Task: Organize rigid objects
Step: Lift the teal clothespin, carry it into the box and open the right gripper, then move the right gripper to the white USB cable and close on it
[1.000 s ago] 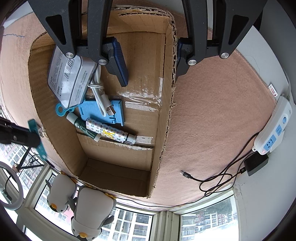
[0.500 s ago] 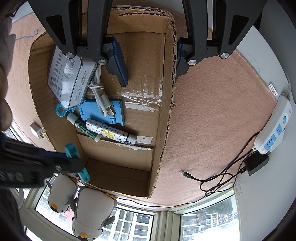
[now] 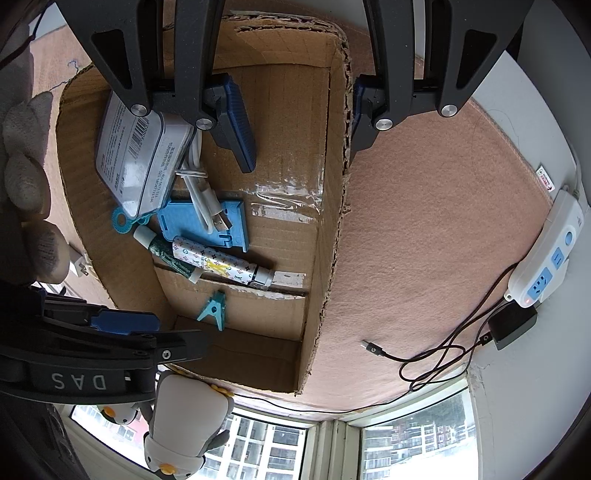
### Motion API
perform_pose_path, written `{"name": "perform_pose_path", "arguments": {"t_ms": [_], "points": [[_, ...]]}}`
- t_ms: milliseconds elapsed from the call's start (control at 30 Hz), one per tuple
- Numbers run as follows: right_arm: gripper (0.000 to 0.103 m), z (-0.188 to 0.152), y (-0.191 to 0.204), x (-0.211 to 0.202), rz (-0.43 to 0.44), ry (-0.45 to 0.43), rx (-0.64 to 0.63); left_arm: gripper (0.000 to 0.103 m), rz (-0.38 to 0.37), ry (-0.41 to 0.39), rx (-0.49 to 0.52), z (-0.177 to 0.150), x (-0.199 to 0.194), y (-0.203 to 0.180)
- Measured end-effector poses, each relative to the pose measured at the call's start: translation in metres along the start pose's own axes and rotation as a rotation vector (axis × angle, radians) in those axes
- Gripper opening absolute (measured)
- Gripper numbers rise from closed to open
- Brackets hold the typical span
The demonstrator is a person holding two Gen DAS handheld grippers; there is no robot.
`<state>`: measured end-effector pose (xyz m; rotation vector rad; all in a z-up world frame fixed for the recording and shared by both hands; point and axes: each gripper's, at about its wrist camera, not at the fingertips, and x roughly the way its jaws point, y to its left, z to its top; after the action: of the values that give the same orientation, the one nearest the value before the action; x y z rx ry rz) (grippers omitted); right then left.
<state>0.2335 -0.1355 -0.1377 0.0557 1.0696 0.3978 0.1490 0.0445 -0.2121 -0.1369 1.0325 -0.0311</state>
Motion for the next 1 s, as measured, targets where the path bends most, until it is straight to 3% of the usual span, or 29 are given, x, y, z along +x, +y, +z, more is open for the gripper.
{"name": "perform_pose_path", "arguments": {"t_ms": [500,1000], "points": [[0.055,-0.008,-0.026,-0.02,0.044,0.001,0.061,0.047,-0.001,0.0,0.0,0.0,0.0,0.0],[0.055,-0.024,-0.108,-0.082,0.098,-0.047,0.221,0.047,0.001,0.0,0.0,0.0,0.0,0.0]]}}
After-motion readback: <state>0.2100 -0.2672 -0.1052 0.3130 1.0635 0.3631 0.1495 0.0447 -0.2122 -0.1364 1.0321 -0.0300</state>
